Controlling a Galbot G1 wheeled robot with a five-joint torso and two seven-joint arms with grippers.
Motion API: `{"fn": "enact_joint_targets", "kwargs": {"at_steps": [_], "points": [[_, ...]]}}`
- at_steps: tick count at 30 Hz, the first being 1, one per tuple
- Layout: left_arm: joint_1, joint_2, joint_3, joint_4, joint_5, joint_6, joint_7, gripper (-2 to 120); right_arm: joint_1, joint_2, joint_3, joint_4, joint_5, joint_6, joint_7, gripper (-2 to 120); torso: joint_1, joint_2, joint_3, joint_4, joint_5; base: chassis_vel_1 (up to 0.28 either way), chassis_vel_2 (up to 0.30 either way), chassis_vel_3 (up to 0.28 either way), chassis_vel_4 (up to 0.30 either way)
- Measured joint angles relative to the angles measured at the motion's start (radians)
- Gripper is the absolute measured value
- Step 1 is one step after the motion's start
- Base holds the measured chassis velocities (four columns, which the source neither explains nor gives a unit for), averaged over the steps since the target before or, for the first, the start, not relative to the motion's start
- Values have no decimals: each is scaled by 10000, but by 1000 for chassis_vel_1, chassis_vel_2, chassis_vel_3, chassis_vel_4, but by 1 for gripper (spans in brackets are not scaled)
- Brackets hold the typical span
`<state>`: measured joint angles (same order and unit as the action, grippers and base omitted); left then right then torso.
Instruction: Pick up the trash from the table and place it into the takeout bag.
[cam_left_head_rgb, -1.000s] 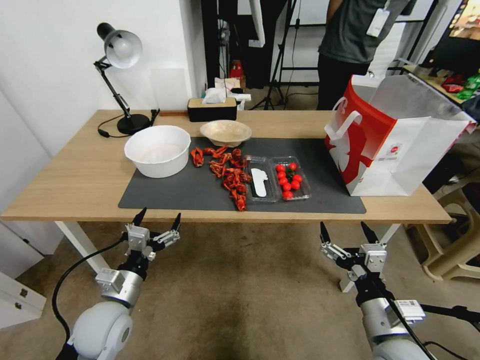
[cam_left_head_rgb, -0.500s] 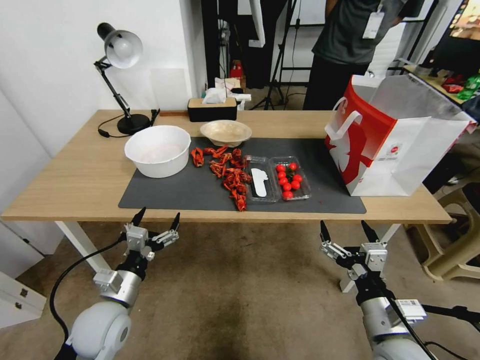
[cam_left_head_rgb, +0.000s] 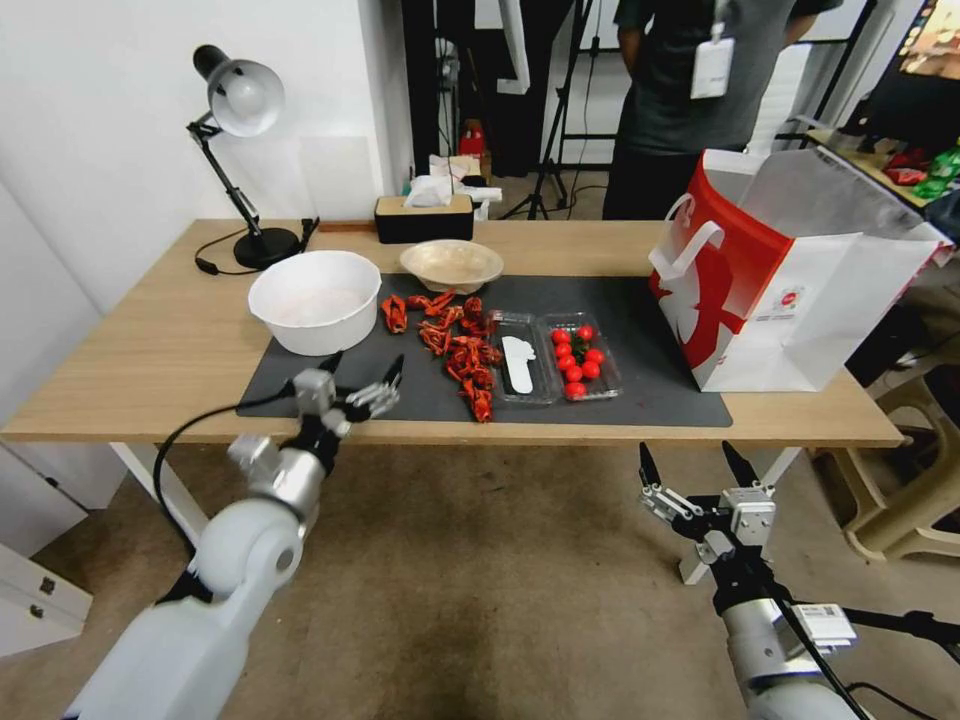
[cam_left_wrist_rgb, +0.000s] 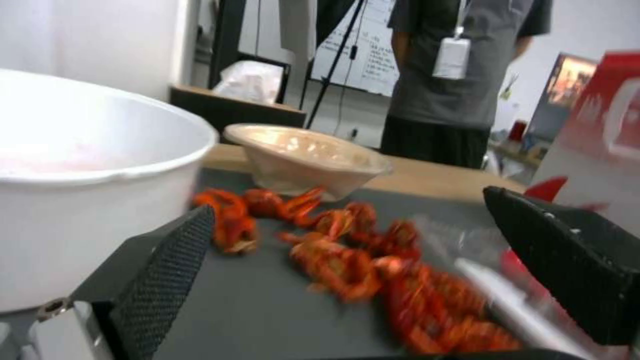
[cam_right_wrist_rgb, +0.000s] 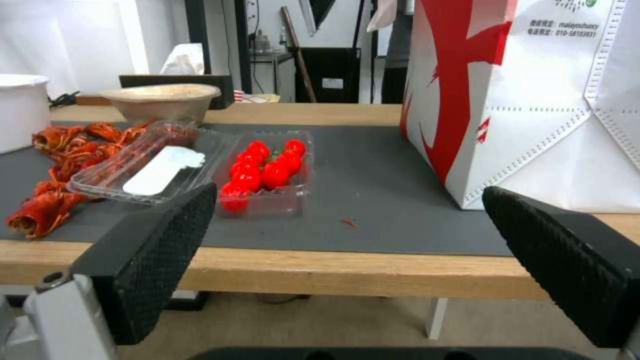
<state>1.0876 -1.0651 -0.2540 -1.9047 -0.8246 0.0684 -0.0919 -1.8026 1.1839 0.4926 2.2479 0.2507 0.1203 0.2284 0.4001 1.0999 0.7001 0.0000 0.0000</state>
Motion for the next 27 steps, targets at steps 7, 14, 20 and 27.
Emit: {"fn": "enact_joint_targets", "kwargs": {"at_steps": [7,14,20,27], "points": [[-2563,-375,1672,1286,-1605,263,-854,100,-103,95,150,45,-101,0,76,100,1,0,0,-1,3,0,0,0,0],[-4667,-1214,2942,2986,-2897,928,-1921,100,-349,224,359,269,-217,0,168,100,1,-1,1,0,1,0,0,0,0],[-6013,-1894,3647,4007,-3162,1382,-2829,100,-554,393,535,379,-236,0,177,100,-1,-1,0,1,2,0,0,0,0],[-7183,-2645,3906,5135,-4614,1876,-4276,100,-590,468,638,392,-290,0,256,100,-1,-1,0,0,2,0,0,0,0]]}}
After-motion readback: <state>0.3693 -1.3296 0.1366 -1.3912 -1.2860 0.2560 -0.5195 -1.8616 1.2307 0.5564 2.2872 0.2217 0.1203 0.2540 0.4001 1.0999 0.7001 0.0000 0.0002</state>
